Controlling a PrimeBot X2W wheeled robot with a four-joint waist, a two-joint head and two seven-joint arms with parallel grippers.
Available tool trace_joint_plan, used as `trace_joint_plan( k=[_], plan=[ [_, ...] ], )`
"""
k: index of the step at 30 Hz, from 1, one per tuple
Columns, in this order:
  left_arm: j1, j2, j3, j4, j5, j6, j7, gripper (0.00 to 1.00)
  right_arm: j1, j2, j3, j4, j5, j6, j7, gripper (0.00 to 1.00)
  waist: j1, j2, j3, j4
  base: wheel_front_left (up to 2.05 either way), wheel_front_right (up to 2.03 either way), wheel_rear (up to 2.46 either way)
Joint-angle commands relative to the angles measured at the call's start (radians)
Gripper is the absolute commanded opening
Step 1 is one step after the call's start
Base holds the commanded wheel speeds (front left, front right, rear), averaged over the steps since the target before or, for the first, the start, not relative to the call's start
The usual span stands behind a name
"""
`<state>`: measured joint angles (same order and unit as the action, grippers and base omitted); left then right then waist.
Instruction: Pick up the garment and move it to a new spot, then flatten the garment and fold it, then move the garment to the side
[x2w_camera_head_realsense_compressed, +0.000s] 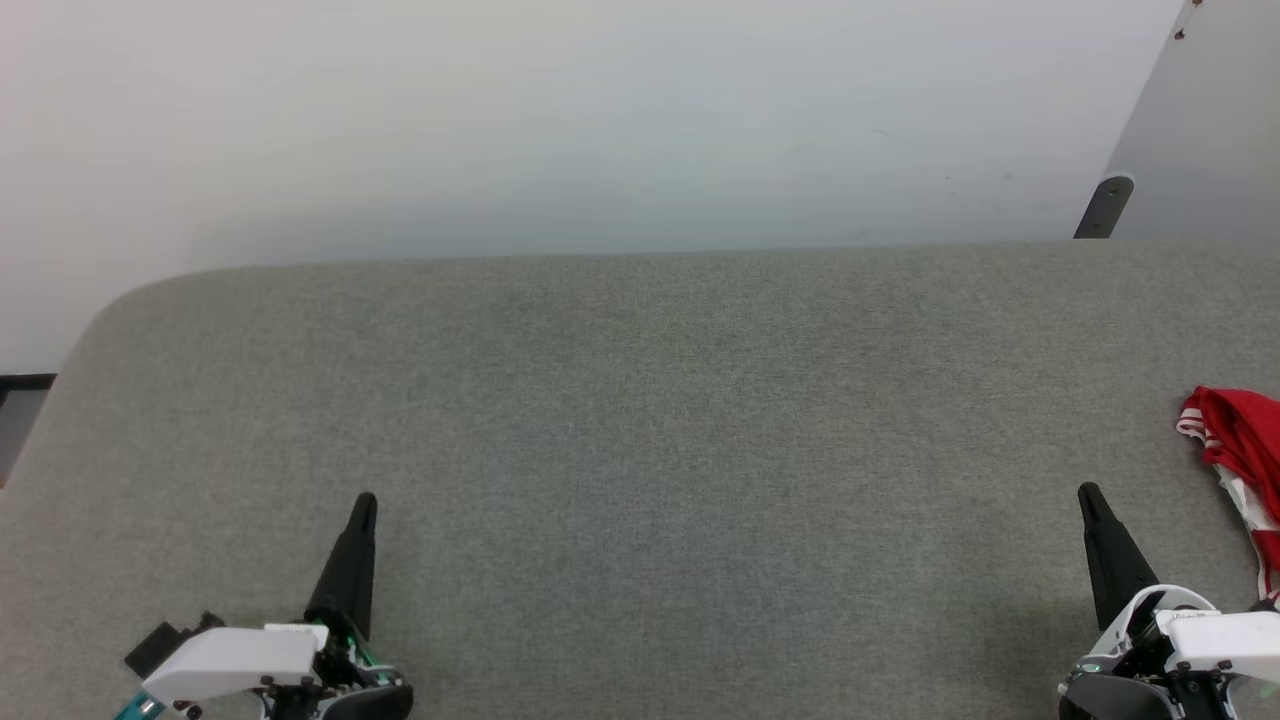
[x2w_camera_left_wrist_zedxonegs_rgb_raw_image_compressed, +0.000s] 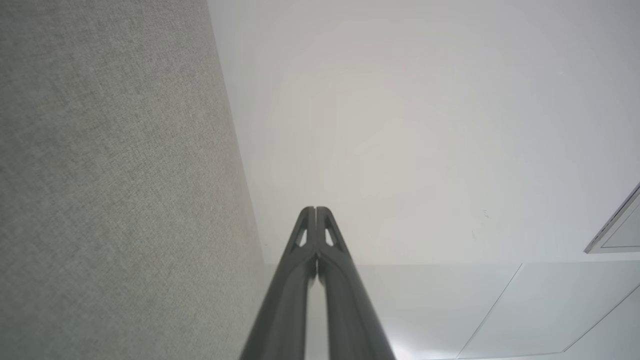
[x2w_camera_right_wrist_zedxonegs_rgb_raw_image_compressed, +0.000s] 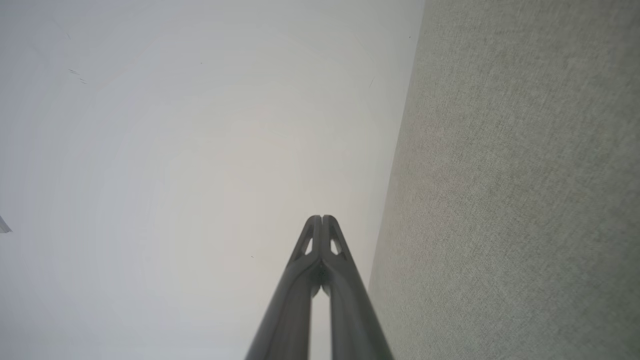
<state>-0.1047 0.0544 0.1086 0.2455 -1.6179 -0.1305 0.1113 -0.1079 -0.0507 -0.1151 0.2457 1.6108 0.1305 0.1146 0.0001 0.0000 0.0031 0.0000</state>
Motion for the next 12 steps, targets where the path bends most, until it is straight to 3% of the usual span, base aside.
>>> trace_joint_plan(
  k=[1,12],
  plan=[
    [-0.011,-0.002,0.003,0.002,0.004,0.000,0.003,0.00,-0.003,0.003,0.001,0.000,0.004,0.000,0.000,0.00,-0.0001,0.0000,0.000,0.000,0.00,0.00,0.00],
    [-0.011,-0.002,0.004,0.002,0.005,0.000,0.002,0.00,-0.003,0.003,0.001,0.000,0.004,0.000,0.000,0.00,-0.0001,0.0000,0.000,0.000,0.00,0.00,0.00]
  ],
)
